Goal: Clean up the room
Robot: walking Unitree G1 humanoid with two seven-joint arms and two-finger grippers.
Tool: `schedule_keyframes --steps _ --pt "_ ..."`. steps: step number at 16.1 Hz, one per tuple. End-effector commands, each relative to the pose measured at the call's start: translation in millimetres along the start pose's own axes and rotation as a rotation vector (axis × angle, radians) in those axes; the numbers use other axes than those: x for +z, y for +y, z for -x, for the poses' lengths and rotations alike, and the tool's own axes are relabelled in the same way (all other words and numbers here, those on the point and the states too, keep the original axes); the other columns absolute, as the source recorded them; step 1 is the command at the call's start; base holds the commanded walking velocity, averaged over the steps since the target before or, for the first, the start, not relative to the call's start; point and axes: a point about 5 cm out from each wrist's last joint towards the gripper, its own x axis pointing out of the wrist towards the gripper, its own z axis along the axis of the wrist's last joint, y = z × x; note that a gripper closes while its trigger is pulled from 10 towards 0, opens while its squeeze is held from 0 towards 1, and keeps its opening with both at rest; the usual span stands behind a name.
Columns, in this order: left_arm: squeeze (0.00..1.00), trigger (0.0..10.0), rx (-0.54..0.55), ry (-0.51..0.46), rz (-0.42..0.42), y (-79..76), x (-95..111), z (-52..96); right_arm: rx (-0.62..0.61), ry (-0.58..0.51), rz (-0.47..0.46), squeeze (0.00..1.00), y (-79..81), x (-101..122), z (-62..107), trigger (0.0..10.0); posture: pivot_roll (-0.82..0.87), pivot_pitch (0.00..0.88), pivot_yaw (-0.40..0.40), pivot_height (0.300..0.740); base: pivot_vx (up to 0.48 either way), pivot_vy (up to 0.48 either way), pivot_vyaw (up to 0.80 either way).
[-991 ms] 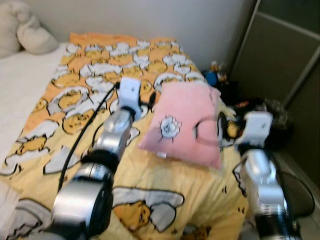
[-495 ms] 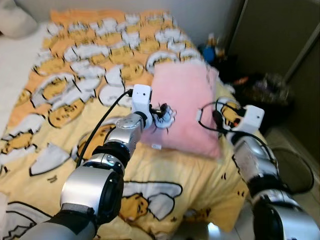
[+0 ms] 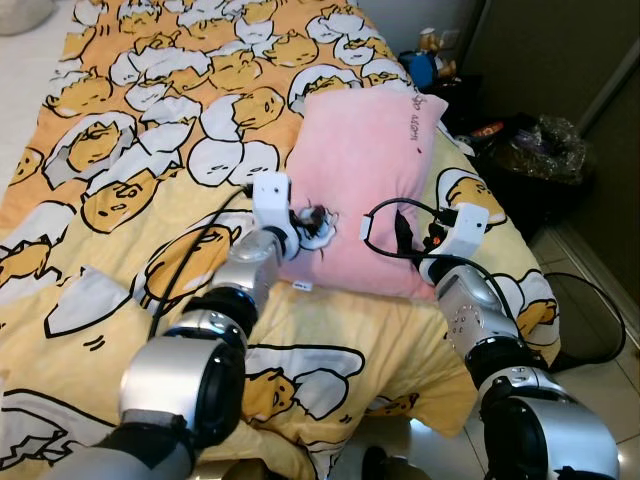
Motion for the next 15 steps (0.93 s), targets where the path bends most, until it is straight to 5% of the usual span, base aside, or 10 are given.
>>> schedule_keyframes --steps 1,4,6,8,12,15 --pt "0.00 10.0 0.001 0.023 -0.035 -2.6 -7.6 0.7 -0.022 -0.019 0.095 0.00 -5.7 4.1 2.7 10.0 -0.07 0.310 0.001 0.736 0.000 0.000 0.00" --pt "0.00 10.0 0.009 -0.074 -0.113 0.1 11.3 -0.3 -0.041 -0.099 0.270 0.00 -12.9 18.2 9.0 10.0 -0.07 0.312 -0.005 0.736 0.000 0.000 0.00" --pt "0.00 10.0 0.037 -0.240 -0.117 11.9 42.6 2.4 -0.031 -0.219 0.435 0.00 -9.0 28.3 25.0 10.0 -0.08 0.307 -0.013 0.736 0.000 0.000 0.00" --pt "0.00 10.0 0.052 -0.302 -0.116 20.3 53.7 5.5 -0.023 -0.272 0.423 0.00 -4.3 29.8 33.8 10.0 -0.09 0.306 -0.016 0.736 0.000 0.000 0.00" --pt "0.00 10.0 0.113 -0.303 -0.050 40.6 60.6 8.7 -0.015 -0.279 0.275 0.00 5.2 29.2 25.5 10.0 -0.07 0.297 -0.022 0.736 0.000 0.000 0.00" --pt "0.00 10.0 0.039 -0.170 0.132 31.6 36.1 4.0 -0.024 -0.135 -0.075 0.00 3.7 19.1 3.4 10.0 -0.09 0.295 -0.025 0.736 0.000 0.000 0.00"
